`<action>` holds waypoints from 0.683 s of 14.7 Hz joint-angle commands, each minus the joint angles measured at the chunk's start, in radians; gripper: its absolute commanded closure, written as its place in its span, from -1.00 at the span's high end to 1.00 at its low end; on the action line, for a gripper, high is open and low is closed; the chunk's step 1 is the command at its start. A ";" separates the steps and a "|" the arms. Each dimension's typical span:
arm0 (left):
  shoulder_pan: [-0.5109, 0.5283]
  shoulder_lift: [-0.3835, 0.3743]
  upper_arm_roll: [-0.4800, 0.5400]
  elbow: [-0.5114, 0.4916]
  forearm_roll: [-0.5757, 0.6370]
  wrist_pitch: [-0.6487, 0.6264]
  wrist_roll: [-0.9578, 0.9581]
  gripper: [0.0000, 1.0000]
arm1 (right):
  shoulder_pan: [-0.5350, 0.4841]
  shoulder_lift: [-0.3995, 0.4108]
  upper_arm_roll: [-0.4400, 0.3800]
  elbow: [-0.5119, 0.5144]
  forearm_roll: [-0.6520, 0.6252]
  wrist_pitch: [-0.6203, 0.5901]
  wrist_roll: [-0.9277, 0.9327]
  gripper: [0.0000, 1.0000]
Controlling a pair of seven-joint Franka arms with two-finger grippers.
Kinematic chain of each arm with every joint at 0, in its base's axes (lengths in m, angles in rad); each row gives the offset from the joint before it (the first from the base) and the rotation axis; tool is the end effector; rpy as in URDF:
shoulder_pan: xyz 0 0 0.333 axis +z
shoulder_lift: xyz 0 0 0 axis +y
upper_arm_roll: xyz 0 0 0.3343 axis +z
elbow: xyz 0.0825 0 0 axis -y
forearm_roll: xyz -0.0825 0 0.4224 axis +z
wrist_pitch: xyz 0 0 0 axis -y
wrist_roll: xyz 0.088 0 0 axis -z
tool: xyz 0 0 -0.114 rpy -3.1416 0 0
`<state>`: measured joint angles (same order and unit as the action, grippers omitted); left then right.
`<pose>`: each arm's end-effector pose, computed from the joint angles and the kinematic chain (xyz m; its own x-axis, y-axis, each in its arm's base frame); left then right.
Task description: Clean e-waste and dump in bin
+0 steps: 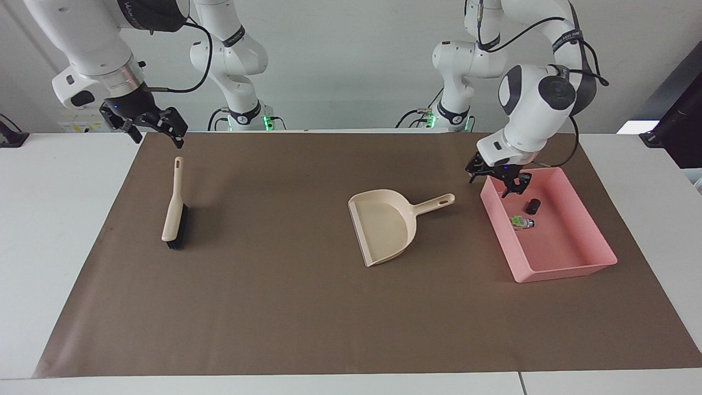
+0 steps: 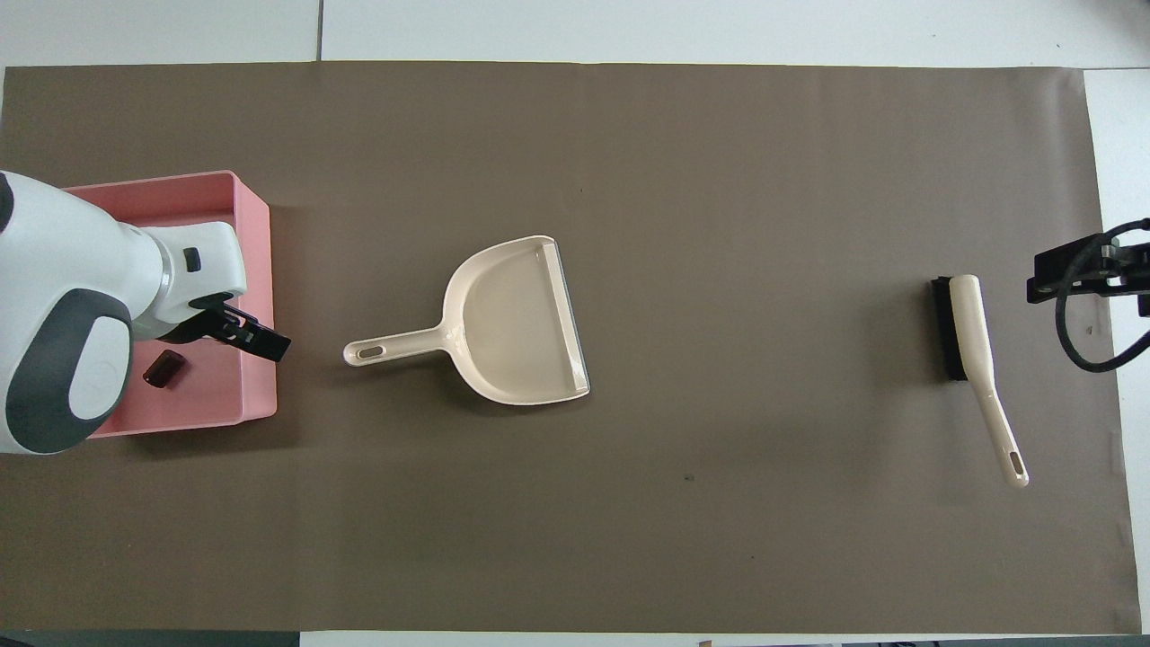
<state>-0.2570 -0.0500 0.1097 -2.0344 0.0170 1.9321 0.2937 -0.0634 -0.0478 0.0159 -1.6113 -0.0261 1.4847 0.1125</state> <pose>0.5617 -0.0814 0.4582 0.9001 -0.4324 -0.0533 -0.4328 -0.9015 0.0056 0.5662 -0.0299 0.6359 0.9840 -0.1614 -0.0752 -0.1591 -0.9866 0.0355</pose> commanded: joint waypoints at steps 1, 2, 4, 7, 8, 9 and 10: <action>0.060 -0.014 -0.008 0.072 0.044 -0.038 -0.174 0.95 | -0.009 -0.010 0.003 -0.004 0.011 -0.015 0.007 1.00; 0.088 -0.010 -0.010 0.118 0.044 -0.062 -0.197 0.95 | -0.009 -0.010 0.003 -0.004 0.011 -0.014 0.007 1.00; 0.102 0.007 -0.008 0.237 0.038 -0.178 -0.200 0.96 | -0.009 -0.010 0.003 -0.004 0.011 -0.014 0.007 1.00; 0.130 0.027 -0.008 0.386 -0.005 -0.287 -0.202 0.96 | -0.009 -0.010 0.003 -0.004 0.011 -0.014 0.007 1.00; 0.131 0.032 -0.008 0.420 -0.012 -0.318 -0.203 0.96 | -0.009 -0.010 0.003 -0.004 0.011 -0.014 0.007 1.00; 0.131 0.033 -0.007 0.454 -0.012 -0.347 -0.205 0.96 | -0.009 -0.010 0.003 -0.006 0.011 -0.014 0.007 1.00; 0.145 0.035 -0.004 0.489 -0.017 -0.388 -0.203 0.96 | -0.009 -0.010 0.003 -0.006 0.011 -0.014 0.007 1.00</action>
<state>-0.1359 -0.0519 0.1101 -1.6420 0.0168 1.6265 0.1034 -0.0635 -0.0478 0.0158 -1.6113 -0.0261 1.4842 0.1125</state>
